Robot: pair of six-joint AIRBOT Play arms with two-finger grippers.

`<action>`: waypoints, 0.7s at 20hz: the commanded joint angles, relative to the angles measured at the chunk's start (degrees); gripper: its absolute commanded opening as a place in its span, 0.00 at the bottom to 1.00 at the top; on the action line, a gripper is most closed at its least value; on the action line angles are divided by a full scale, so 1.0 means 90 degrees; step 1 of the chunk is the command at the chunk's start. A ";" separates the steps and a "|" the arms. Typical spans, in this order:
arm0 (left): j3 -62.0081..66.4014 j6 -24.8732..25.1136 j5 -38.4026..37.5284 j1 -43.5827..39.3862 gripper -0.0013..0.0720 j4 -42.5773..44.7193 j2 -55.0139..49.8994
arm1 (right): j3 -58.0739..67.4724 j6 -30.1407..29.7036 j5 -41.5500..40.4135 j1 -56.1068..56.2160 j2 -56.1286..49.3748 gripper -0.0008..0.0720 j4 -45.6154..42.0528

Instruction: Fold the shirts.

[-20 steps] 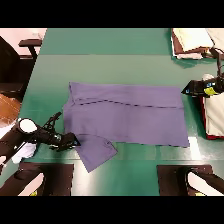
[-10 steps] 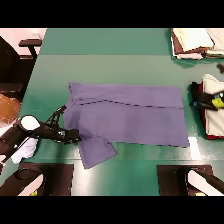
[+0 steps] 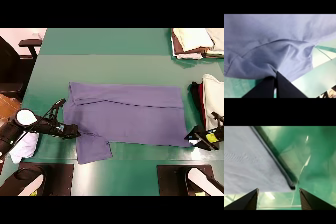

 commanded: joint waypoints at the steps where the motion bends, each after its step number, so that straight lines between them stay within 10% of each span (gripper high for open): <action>1: 0.0024 0.0000 0.0005 -0.0005 0.05 0.0015 0.0005 | -0.0449 0.0185 -0.0476 0.0362 0.0005 0.76 0.0005; 5: 0.0024 0.0005 -0.0027 -0.0005 0.05 0.0083 0.0005 | -0.0444 0.0238 -0.0792 0.1081 0.0007 0.42 0.0002; 7: 0.0046 0.0097 -0.0350 -0.0005 0.05 0.0175 0.0005 | -0.0444 0.0236 -0.0770 0.1331 0.0036 0.09 -0.0005; 14: 0.0607 0.0092 -0.1698 -0.0005 0.05 0.0629 0.0032 | -0.0442 0.0233 0.0255 0.1559 0.1562 0.03 -0.0255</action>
